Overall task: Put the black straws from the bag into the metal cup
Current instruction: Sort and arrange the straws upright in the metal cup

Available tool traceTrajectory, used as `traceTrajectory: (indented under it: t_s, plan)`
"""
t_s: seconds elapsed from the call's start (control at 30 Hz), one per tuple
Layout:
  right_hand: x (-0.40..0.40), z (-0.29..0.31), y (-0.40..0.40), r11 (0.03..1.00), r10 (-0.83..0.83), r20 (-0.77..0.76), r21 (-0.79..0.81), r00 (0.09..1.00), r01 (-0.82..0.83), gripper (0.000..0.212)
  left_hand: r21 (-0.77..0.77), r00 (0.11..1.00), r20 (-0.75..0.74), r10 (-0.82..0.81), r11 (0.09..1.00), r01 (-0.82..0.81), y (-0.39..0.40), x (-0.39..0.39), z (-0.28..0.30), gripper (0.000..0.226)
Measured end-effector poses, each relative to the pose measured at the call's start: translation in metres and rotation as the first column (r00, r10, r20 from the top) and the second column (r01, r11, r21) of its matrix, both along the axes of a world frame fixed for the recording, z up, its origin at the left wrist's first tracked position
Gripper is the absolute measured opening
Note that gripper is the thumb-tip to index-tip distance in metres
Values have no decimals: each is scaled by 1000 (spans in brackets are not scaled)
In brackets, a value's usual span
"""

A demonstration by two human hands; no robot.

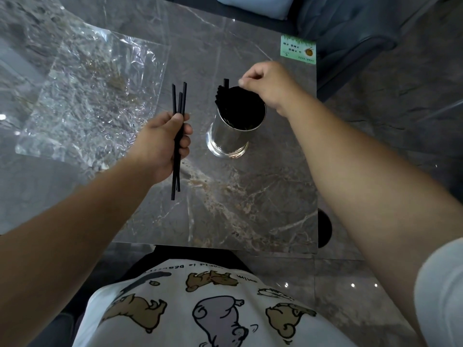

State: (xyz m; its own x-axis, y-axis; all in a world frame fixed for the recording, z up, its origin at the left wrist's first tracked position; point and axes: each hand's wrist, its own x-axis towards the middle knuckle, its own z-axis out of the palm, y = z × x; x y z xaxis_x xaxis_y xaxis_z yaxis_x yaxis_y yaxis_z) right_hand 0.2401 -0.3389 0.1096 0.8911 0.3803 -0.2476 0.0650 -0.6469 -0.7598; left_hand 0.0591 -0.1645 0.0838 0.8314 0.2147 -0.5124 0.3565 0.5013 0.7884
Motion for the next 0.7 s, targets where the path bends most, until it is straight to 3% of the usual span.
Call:
traceTrajectory:
  t_s: [0.07,0.13,0.3,0.47,0.57,0.7]
  plan:
    - [0,-2,-5,1000,-26,-4,9,1000,26,11,1,1000,-2,13,1000,-13,2,0,0,16]
    - [-1,-1,-12,1000,-12,-45,20,999,13,31,2,1000,1,24,1000,-24,6,0,0,17]
    - [2,14,-2,945,301,-43,-120,953,-304,54,18,1000,-3,31,999,-31,5,-1,0,16]
    - [10,20,24,899,386,-20,-214,922,-381,19,16,1000,6,17,1000,-17,-2,1,3,17]
    - [12,15,15,945,296,6,-148,955,-292,7,21,1000,17,20,1000,-20,2,-1,2,17]
    - [13,9,-5,986,164,32,-12,986,-164,7,20,999,18,27,999,-27,6,-4,-1,16]
